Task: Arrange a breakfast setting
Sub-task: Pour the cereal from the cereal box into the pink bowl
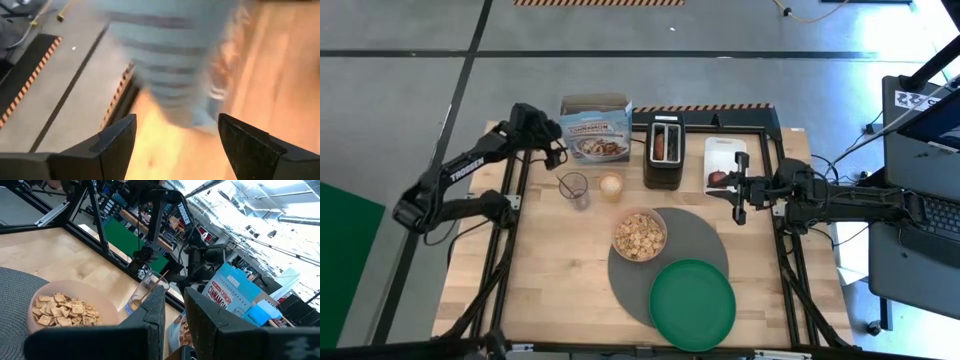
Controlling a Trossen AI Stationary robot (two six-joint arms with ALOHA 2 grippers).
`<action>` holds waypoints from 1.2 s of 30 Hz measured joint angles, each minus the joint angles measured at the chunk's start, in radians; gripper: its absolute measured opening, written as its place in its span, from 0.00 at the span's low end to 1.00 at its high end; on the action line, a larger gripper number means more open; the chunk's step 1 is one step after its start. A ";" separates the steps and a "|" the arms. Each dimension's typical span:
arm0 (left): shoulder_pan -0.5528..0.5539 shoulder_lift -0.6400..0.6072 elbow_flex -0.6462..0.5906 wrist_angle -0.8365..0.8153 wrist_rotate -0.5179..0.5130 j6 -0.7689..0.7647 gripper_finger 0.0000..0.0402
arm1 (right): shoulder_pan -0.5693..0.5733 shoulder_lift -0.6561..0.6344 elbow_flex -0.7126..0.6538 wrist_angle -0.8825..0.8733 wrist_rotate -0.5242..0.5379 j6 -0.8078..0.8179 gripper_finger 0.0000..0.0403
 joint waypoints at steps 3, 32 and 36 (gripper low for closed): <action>-0.053 -0.034 0.000 -0.018 -0.061 -0.010 0.68 | 0.000 0.002 0.000 0.001 0.000 0.000 0.15; -0.145 -0.058 0.000 -0.048 -0.365 -0.022 0.07 | -0.239 0.927 0.743 -0.175 -0.008 -0.104 0.15; -0.144 -0.058 0.000 -0.043 -0.366 -0.040 0.01 | -0.263 1.028 0.868 -0.279 0.008 -0.110 0.15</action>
